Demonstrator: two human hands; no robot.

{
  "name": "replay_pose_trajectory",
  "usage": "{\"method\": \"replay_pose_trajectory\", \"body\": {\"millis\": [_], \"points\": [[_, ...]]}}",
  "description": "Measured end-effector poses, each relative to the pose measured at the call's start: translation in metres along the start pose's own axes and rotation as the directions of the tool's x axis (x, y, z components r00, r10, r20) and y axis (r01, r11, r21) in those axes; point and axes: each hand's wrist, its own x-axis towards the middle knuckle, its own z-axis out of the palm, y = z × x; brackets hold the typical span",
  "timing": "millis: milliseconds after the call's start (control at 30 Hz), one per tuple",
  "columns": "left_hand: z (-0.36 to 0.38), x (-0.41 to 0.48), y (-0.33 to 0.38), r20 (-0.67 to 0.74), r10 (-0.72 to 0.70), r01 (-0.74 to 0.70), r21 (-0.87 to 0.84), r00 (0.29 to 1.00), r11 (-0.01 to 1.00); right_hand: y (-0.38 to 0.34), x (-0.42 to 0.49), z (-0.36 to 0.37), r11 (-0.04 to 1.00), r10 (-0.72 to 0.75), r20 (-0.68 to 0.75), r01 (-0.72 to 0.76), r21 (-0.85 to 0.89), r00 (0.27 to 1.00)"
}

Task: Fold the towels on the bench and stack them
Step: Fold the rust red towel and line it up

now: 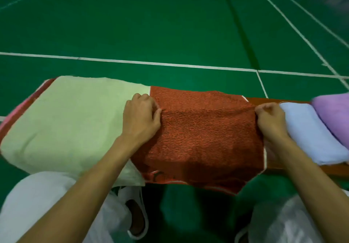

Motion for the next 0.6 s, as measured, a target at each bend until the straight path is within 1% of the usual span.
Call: {"method": "replay_pose_trajectory", "body": {"millis": [67,200,300,367,433,500,533,600], "points": [[0.012,0.002,0.010,0.034,-0.006,0.006,0.019,0.999,1.000,0.000,0.008,-0.012,1.000,-0.014,-0.009,0.014,-0.004,1.000],[0.024,0.002,0.020,0.052,-0.006,0.007,-0.024,0.999,1.000,0.015,0.019,-0.030,0.997,-0.052,0.012,0.053,-0.056,0.999],[0.029,-0.002,0.024,0.069,0.006,-0.004,-0.033,0.998,0.999,0.013,0.013,-0.040,0.978,-0.120,0.037,0.124,-0.170,0.992],[0.032,-0.005,0.026,0.082,0.017,-0.014,-0.032,0.996,0.999,0.012,0.011,-0.043,0.944,-0.192,0.044,0.197,-0.263,0.980],[0.034,-0.008,0.027,0.074,0.024,-0.022,-0.032,0.997,0.999,0.013,0.008,-0.043,0.897,-0.278,0.055,0.279,-0.343,0.959],[0.034,-0.010,0.027,0.045,0.039,-0.038,-0.026,0.998,0.999,0.017,0.004,-0.040,0.834,-0.354,0.112,0.367,-0.412,0.929],[0.034,-0.010,0.028,0.037,0.063,-0.062,-0.023,0.997,0.998,0.019,0.001,-0.037,0.783,-0.399,0.169,0.431,-0.449,0.901],[0.037,-0.010,0.028,0.076,0.129,-0.127,-0.026,0.989,0.992,0.024,-0.004,-0.029,0.638,-0.477,0.338,0.584,-0.502,0.811]]}}
